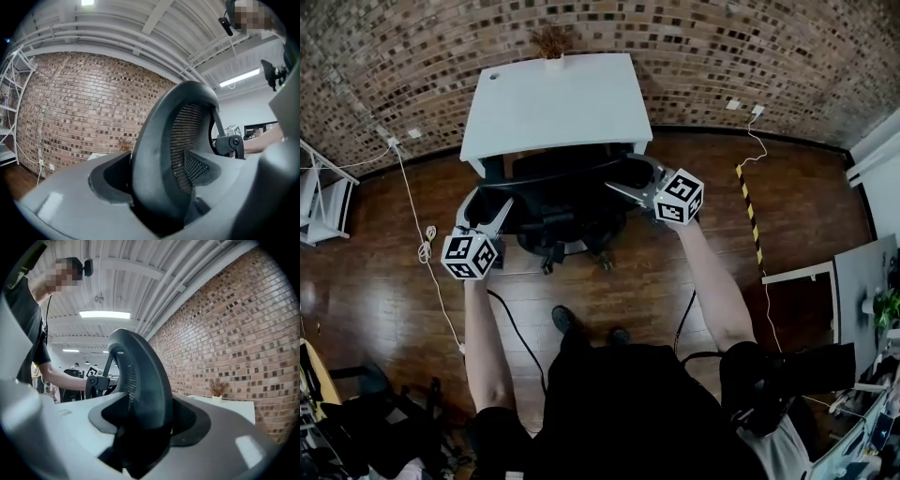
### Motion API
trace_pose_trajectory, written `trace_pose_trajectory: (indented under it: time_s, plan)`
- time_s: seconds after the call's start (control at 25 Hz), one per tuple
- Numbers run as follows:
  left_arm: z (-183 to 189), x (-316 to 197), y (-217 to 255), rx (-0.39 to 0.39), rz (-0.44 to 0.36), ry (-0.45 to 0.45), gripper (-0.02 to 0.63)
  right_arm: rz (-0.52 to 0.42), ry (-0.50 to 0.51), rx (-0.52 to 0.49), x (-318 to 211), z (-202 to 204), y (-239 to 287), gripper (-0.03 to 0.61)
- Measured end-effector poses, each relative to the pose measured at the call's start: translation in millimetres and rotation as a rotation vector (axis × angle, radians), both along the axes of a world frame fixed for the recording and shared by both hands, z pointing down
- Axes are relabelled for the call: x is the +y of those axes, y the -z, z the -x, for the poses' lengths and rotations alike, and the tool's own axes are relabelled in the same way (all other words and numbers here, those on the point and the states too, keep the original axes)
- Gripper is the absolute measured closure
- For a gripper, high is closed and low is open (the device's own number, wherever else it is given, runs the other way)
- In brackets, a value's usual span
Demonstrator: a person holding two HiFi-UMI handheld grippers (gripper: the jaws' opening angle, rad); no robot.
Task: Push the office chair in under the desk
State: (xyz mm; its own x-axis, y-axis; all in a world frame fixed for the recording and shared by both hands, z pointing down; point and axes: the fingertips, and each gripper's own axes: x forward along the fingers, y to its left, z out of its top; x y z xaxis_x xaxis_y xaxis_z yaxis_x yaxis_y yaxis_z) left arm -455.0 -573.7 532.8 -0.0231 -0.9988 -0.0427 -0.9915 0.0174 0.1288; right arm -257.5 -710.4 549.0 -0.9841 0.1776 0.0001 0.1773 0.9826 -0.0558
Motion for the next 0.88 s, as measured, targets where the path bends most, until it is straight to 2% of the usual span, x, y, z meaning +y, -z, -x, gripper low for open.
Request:
trace_pose_trajectory:
  time_s: [0.2, 0.36, 0.48, 0.72, 0.88]
  plan:
    - [48, -11, 4, 0.001, 0.000, -0.041, 0.172, 0.009, -0.038, 0.007, -5, 42, -2, 0.316]
    - [84, -38, -12, 0.018, -0.016, -0.091, 0.172, -0.010, -0.115, 0.026, -28, 71, -26, 0.314]
    - [112, -53, -13, 0.047, -0.011, -0.077, 0.172, -0.005, -0.126, 0.059, -48, 101, -38, 0.314]
    - [115, -91, -21, 0.069, -0.004, -0.086, 0.172, 0.007, -0.122, 0.084, -75, 112, -41, 0.313]
    - [117, -93, -14, 0.057, 0.005, -0.104, 0.172, 0.003, -0.133, 0.075, -75, 113, -33, 0.313]
